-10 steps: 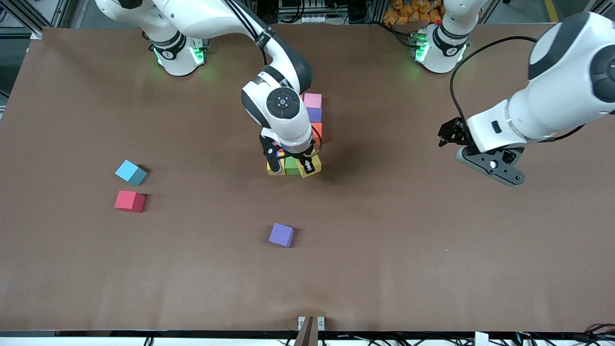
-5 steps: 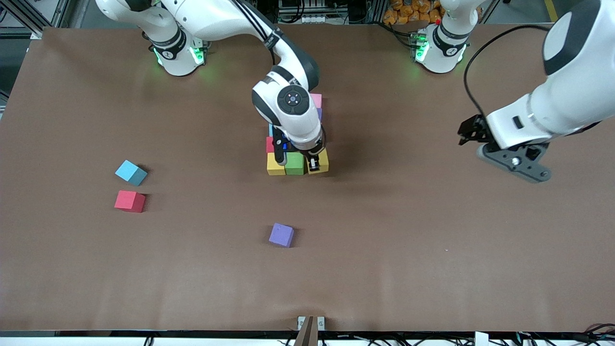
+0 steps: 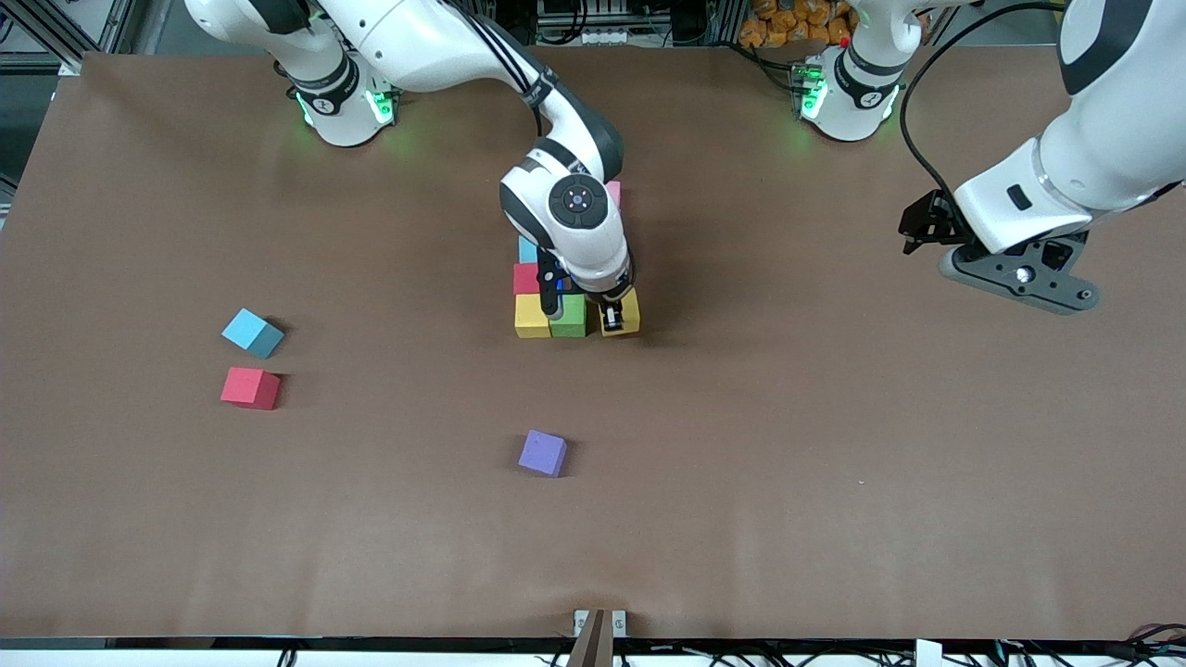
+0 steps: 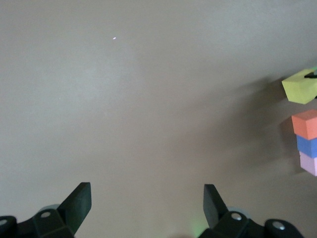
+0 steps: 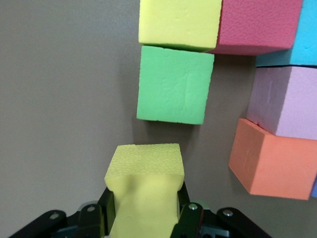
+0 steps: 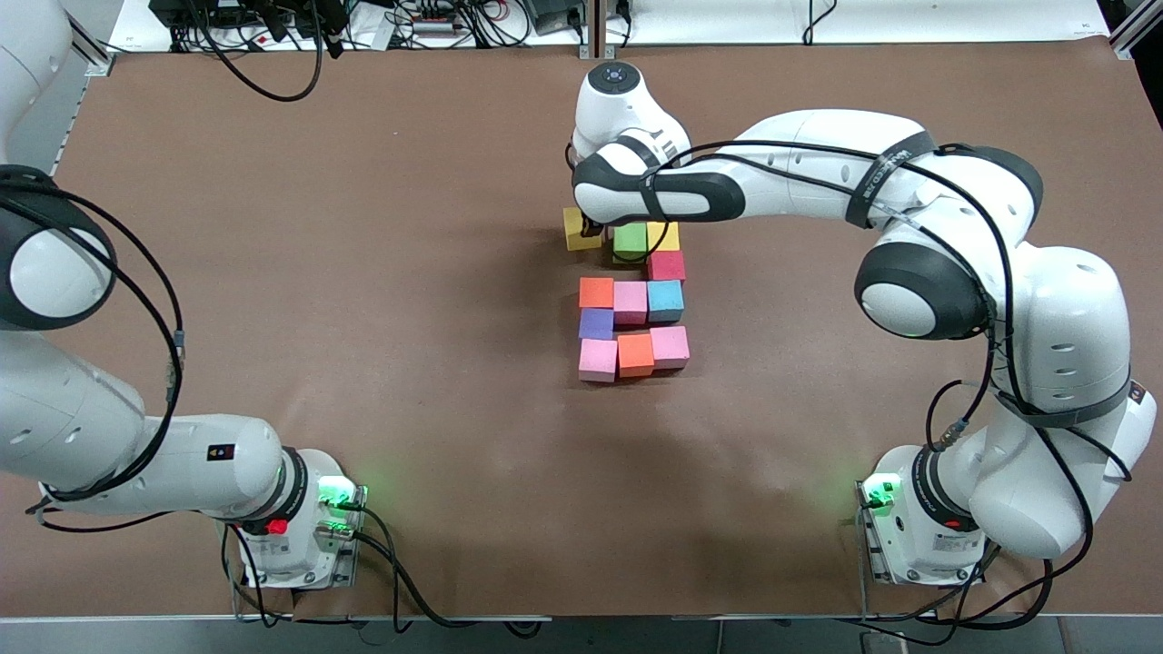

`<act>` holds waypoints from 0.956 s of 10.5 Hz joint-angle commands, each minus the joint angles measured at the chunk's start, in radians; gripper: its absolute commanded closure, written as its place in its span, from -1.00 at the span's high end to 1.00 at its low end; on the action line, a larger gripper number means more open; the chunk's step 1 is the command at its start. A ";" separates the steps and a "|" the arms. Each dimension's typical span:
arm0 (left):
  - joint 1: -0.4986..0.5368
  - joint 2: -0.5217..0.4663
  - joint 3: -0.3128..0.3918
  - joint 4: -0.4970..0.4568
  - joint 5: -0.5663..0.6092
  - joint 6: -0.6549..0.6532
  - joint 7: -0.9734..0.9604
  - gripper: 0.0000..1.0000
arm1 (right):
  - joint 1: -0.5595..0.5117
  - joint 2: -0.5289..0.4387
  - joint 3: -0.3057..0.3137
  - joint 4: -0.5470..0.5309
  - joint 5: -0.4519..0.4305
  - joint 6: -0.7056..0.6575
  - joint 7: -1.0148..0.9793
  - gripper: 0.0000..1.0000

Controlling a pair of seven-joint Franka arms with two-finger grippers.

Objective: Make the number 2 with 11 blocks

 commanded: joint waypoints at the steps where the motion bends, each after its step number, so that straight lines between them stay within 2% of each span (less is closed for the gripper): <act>1: -0.028 -0.019 0.019 -0.010 -0.022 -0.013 -0.053 1.00 | 0.006 0.002 -0.013 -0.020 0.009 0.016 0.020 -1.00; 3: -0.036 -0.010 0.019 -0.006 -0.023 -0.012 0.008 1.00 | 0.000 0.001 -0.013 -0.047 -0.012 0.029 0.020 -1.00; 10: -0.066 -0.005 0.019 -0.011 -0.029 -0.012 0.008 1.00 | -0.015 0.001 -0.013 -0.076 -0.032 0.053 0.013 -1.00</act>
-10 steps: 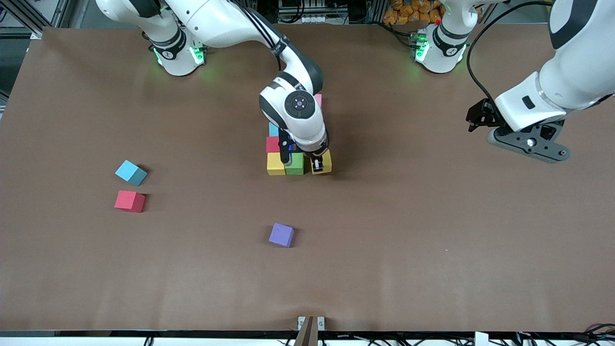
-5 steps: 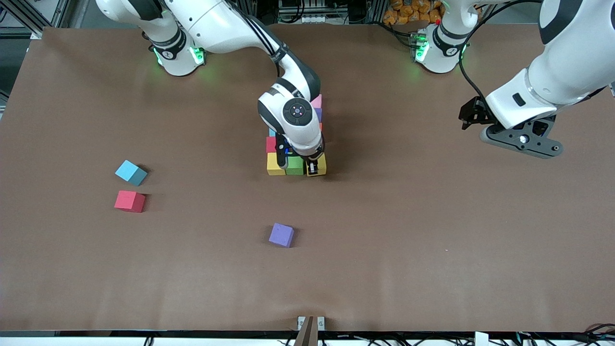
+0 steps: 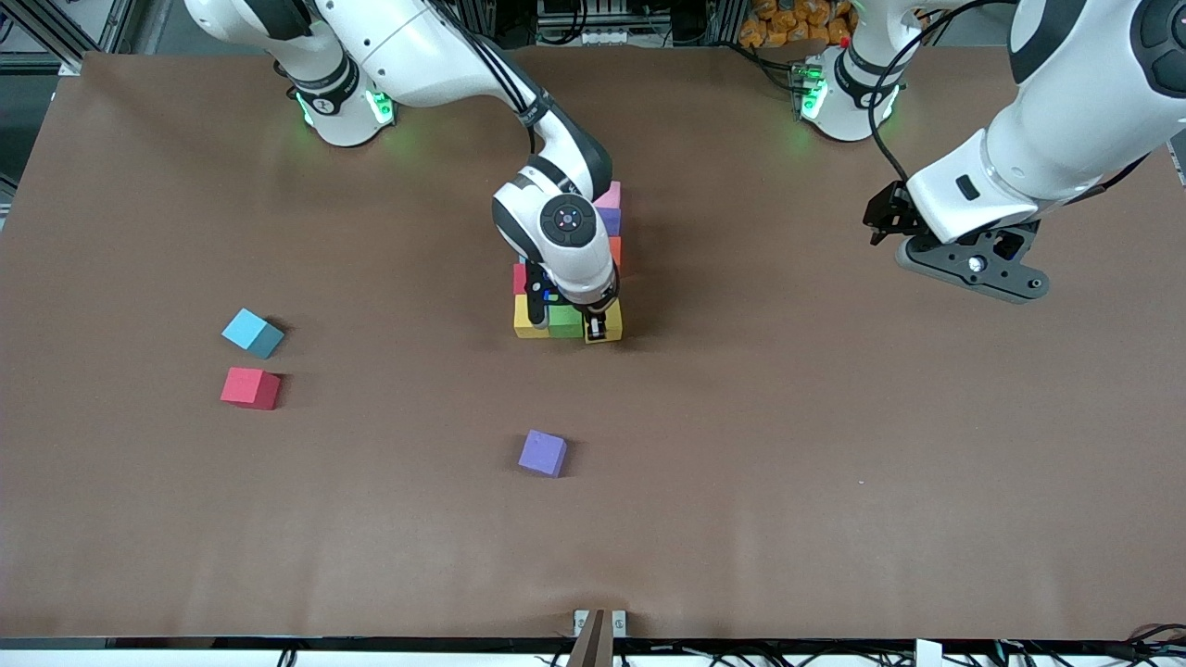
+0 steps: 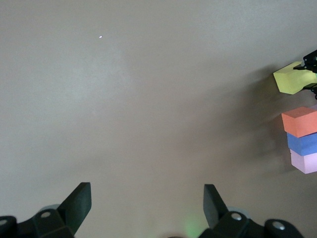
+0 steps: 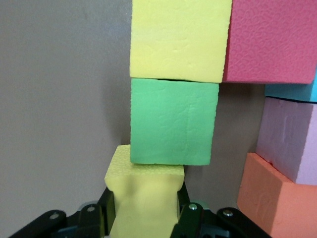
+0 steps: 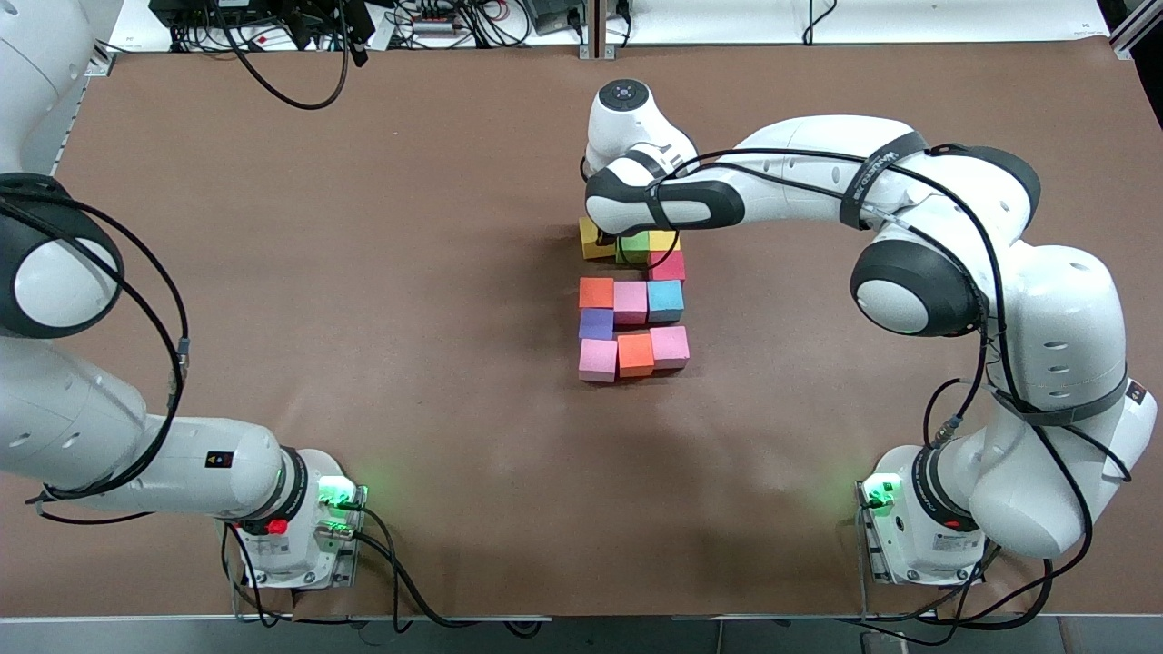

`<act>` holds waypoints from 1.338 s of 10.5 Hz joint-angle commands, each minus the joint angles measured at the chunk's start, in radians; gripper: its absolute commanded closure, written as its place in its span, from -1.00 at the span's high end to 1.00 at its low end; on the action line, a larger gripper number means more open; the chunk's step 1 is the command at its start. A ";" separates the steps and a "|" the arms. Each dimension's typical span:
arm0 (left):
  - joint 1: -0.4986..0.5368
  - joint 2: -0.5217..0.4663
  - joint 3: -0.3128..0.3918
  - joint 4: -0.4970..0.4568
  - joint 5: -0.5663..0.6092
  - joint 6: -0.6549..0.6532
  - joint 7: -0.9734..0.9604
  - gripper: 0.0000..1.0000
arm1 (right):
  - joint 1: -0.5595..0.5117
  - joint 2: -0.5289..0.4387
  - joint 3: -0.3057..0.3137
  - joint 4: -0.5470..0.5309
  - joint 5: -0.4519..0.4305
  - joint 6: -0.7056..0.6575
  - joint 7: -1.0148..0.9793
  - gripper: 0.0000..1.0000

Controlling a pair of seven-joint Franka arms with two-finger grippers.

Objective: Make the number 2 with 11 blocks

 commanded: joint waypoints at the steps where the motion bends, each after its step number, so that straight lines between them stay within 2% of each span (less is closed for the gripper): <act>1: -0.004 -0.007 0.015 -0.002 -0.027 -0.009 0.019 1.00 | -0.009 -0.008 0.006 -0.020 -0.020 0.017 0.013 -1.00; 5: -0.004 -0.007 0.014 -0.002 -0.027 -0.009 0.019 1.00 | -0.009 -0.008 0.006 -0.035 -0.020 0.034 0.013 -1.00; 6: -0.004 -0.007 0.015 -0.002 -0.029 -0.009 0.019 1.00 | -0.009 -0.008 0.006 -0.035 -0.024 0.034 0.013 -0.74; 7: -0.004 -0.007 0.014 -0.002 -0.029 -0.009 0.019 1.00 | -0.009 -0.006 0.006 -0.035 -0.023 0.034 0.012 0.06; 8: -0.004 -0.007 0.014 -0.002 -0.029 -0.009 0.019 1.00 | -0.009 -0.006 0.006 -0.037 -0.023 0.032 0.012 0.99; 12: 0.010 -0.007 0.026 -0.001 -0.064 -0.009 0.019 1.00 | -0.009 -0.008 0.006 -0.037 -0.026 0.032 -0.002 1.00; 14: 0.013 -0.006 0.064 0.001 -0.064 -0.009 0.016 1.00 | -0.011 -0.012 0.008 -0.035 -0.032 0.026 -0.013 1.00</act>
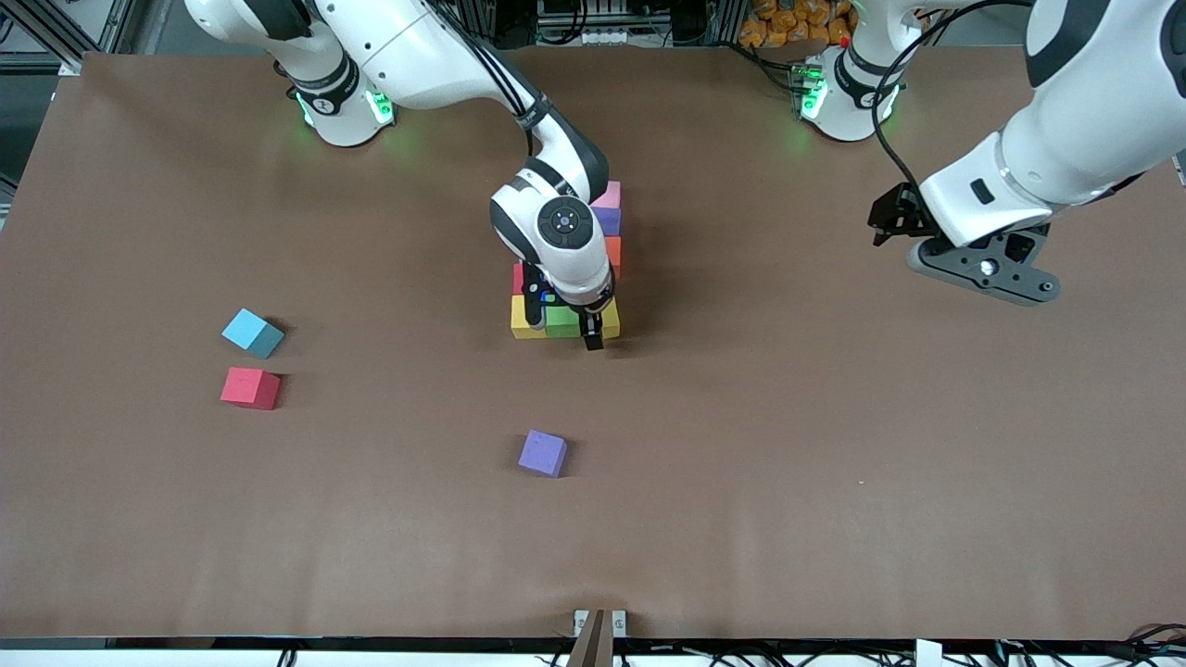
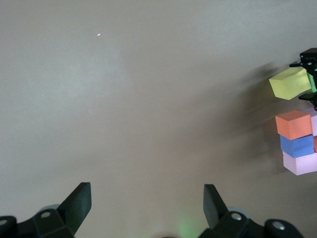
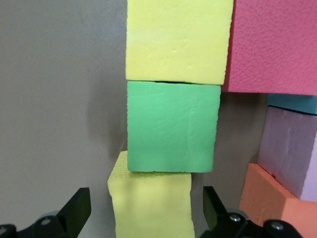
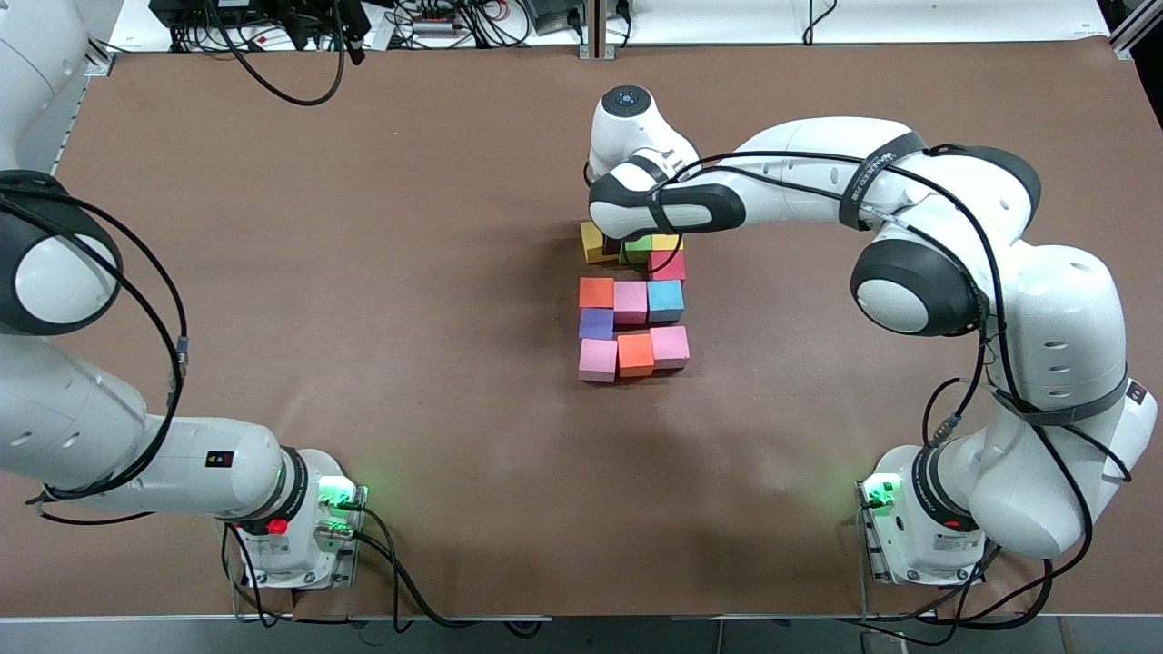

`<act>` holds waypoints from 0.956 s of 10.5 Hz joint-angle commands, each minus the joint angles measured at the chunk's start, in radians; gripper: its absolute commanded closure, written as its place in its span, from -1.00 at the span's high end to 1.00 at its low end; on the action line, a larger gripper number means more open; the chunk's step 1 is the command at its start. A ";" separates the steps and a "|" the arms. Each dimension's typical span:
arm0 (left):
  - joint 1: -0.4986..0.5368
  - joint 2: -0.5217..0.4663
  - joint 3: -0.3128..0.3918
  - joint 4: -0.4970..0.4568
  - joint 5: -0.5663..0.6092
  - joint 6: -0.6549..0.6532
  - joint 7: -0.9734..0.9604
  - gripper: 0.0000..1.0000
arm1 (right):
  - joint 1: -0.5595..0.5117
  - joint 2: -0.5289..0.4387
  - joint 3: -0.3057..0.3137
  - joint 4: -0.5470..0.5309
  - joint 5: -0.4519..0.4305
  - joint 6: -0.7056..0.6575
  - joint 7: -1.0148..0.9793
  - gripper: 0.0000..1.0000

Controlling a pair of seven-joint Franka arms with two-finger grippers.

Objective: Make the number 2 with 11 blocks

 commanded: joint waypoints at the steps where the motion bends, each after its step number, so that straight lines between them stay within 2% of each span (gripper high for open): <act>1: 0.006 0.001 0.038 0.004 -0.021 -0.003 0.001 1.00 | -0.016 -0.015 0.010 -0.013 -0.023 0.002 -0.004 1.00; 2: 0.009 0.006 0.044 0.012 -0.019 0.011 -0.010 1.00 | -0.016 -0.023 0.011 -0.012 -0.026 0.001 -0.004 1.00; 3: 0.008 0.002 0.087 0.013 -0.022 0.026 -0.027 1.00 | -0.018 -0.029 0.011 -0.007 -0.026 0.001 -0.030 1.00; 5: 0.008 -0.002 0.103 0.019 0.014 0.032 -0.029 1.00 | -0.042 -0.067 0.017 -0.011 -0.026 -0.024 -0.087 1.00; 8: -0.001 -0.003 0.090 0.026 0.092 0.052 -0.030 1.00 | -0.121 -0.150 0.043 -0.012 -0.025 -0.175 -0.375 1.00; 10: 0.006 -0.006 0.083 0.027 0.080 0.052 -0.024 1.00 | -0.197 -0.188 0.057 -0.027 -0.025 -0.219 -0.579 1.00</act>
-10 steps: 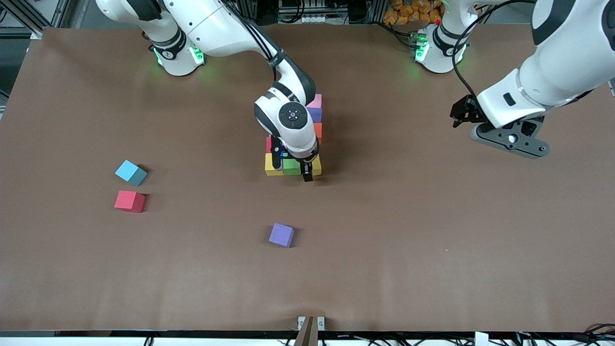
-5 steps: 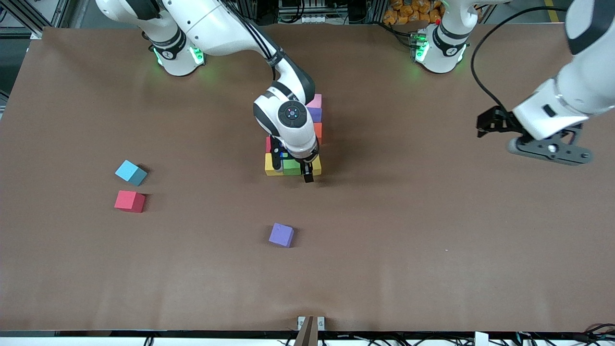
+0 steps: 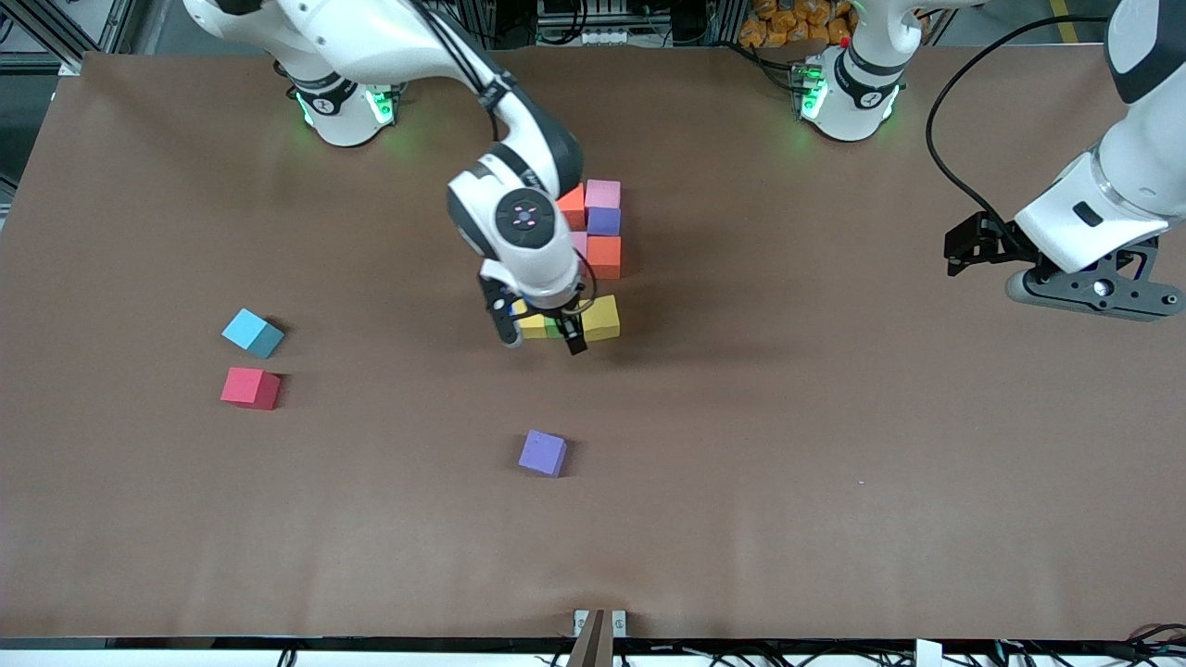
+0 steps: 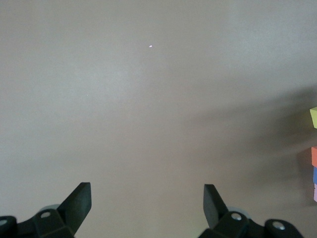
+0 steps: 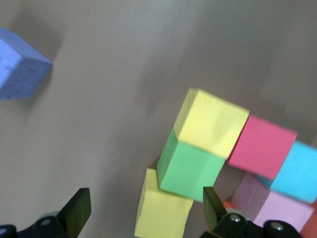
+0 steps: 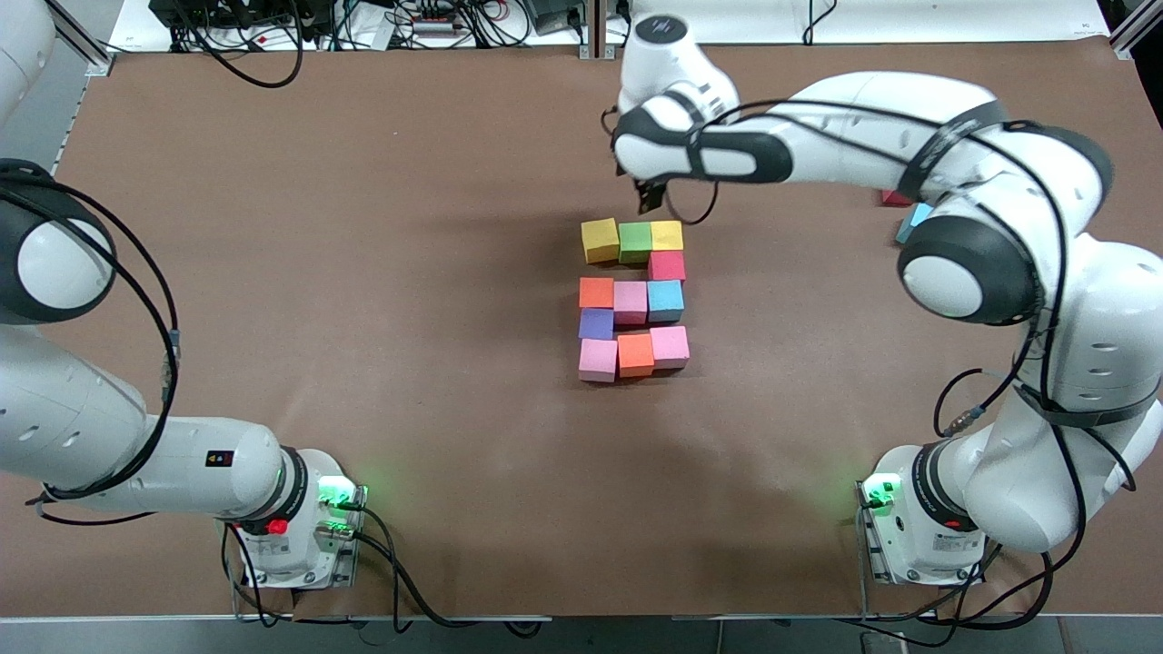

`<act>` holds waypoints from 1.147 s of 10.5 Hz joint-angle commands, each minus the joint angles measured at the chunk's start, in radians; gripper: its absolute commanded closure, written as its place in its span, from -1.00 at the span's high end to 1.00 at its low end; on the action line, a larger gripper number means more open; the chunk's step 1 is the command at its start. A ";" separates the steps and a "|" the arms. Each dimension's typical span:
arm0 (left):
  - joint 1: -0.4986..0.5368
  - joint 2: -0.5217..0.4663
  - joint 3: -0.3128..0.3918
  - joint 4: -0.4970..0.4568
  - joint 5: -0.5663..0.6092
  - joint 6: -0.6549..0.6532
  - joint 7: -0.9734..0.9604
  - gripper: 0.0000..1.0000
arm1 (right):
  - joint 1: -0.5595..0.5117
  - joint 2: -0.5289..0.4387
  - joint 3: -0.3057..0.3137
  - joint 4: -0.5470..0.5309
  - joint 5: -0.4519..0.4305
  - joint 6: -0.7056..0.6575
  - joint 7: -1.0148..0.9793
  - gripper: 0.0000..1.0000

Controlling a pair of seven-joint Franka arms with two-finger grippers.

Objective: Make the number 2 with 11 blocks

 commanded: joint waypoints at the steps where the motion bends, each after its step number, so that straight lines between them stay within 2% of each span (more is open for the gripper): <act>1: 0.005 -0.015 -0.001 0.012 0.015 0.001 -0.007 1.00 | -0.114 -0.073 0.043 -0.057 -0.007 -0.021 -0.218 1.00; 4: 0.017 -0.017 -0.008 0.033 0.013 0.001 -0.046 1.00 | -0.316 -0.213 0.101 -0.218 -0.006 -0.041 -0.670 1.00; 7: 0.029 -0.031 -0.005 0.036 -0.048 0.001 -0.164 1.00 | -0.494 -0.314 0.099 -0.258 -0.001 -0.212 -1.169 1.00; 9: 0.029 -0.037 -0.005 0.035 -0.041 -0.001 -0.168 1.00 | -0.601 -0.386 0.086 -0.272 0.000 -0.300 -1.488 1.00; 10: 0.029 -0.041 -0.005 0.035 -0.041 -0.001 -0.168 1.00 | -0.626 -0.447 0.061 -0.322 0.005 -0.300 -1.612 1.00; 12: 0.026 -0.040 -0.007 0.035 -0.041 -0.001 -0.168 1.00 | -0.623 -0.552 0.009 -0.330 0.039 -0.358 -1.766 1.00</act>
